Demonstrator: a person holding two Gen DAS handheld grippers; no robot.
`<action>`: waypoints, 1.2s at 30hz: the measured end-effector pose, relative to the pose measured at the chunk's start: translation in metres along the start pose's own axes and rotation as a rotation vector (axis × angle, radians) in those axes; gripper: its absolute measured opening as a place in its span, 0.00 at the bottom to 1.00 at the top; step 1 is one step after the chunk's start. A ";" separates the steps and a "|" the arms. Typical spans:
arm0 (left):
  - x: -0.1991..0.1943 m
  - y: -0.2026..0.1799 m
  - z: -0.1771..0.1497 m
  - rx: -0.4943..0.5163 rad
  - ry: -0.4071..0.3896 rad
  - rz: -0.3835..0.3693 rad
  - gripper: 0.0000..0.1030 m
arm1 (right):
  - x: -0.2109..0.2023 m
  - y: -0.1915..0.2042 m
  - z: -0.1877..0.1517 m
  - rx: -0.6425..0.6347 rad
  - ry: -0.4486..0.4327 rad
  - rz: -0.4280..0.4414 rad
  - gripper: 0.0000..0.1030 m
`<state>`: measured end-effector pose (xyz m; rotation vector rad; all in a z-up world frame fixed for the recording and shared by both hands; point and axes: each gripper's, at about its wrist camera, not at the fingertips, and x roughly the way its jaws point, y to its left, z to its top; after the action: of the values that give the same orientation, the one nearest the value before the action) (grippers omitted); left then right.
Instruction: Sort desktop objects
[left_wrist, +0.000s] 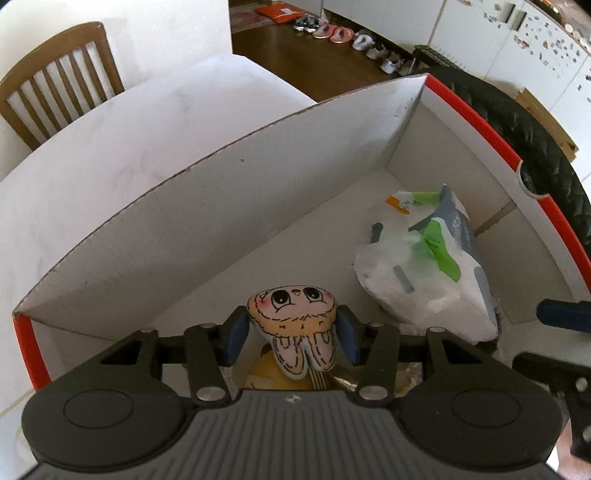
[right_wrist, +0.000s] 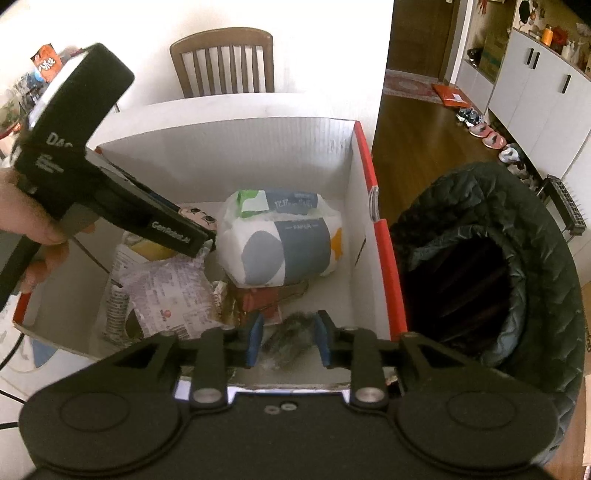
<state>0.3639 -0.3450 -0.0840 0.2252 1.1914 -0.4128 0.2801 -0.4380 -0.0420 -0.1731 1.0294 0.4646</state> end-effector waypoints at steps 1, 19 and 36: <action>0.000 0.001 -0.001 -0.008 0.000 -0.003 0.49 | -0.001 -0.001 0.000 0.004 -0.005 0.004 0.35; -0.049 0.019 -0.042 -0.061 -0.102 -0.052 0.56 | -0.033 0.007 -0.007 0.022 -0.104 0.060 0.63; -0.131 0.011 -0.091 -0.122 -0.271 -0.069 0.63 | -0.069 0.031 -0.014 -0.044 -0.183 0.089 0.71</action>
<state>0.2503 -0.2753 0.0050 0.0206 0.9557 -0.4154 0.2257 -0.4351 0.0120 -0.1223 0.8503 0.5738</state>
